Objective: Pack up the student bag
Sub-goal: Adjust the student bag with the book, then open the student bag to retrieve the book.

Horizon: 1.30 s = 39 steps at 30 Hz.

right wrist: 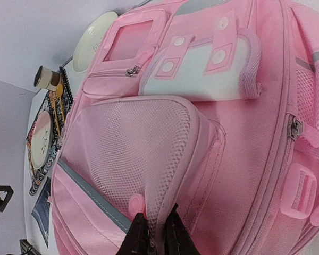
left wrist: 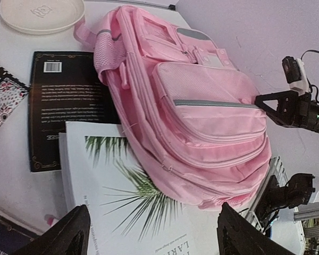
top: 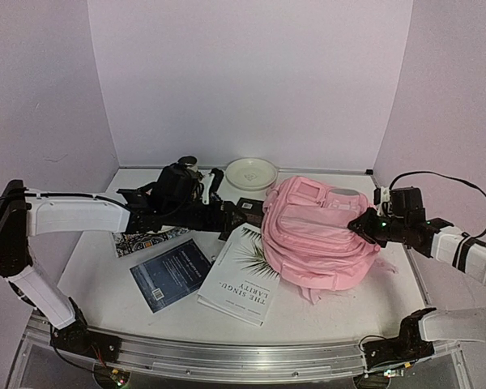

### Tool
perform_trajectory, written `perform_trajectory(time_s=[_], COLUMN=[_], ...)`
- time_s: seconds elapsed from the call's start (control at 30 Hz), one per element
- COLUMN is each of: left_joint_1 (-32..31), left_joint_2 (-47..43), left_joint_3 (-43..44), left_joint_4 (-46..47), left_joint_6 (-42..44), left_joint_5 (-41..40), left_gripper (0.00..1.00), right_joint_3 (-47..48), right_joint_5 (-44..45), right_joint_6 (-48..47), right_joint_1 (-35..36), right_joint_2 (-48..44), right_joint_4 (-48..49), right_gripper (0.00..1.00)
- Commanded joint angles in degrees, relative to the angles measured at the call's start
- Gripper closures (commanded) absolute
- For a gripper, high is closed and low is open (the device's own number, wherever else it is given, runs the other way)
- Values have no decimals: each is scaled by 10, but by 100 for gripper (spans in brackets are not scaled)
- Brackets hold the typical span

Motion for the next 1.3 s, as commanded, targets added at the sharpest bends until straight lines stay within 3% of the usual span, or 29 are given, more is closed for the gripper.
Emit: perform_trajectory(time_s=[0.0,0.2,0.6,0.73,0.93,1.27], left_joint_1=[-28,-46,-54,-55,-54,-54], left_joint_2=[50,131,210,229,245,250], left_joint_3=[60,105,153,177,202,178], left_joint_4=[45,59,85,89,90,83], left_joint_6=[-26,-51,-72,-69,-64,-70], left_joint_5=[15,43,65,75,82,55], left_gripper=[20,27,35,42,61,55], right_joint_3=[18,20,23,27,42,57], right_joint_5=[5,5,-7,-16,-37,-60], right_joint_6=[10,10,1,-6,-20,-36], right_joint_1=[8,13,19,19,19,19], right_joint_2=[-18,-17,-15,-22,-30,-35], right_joint_4=[54,59,65,64,55,48], right_gripper=[100,100,100,100,100,100])
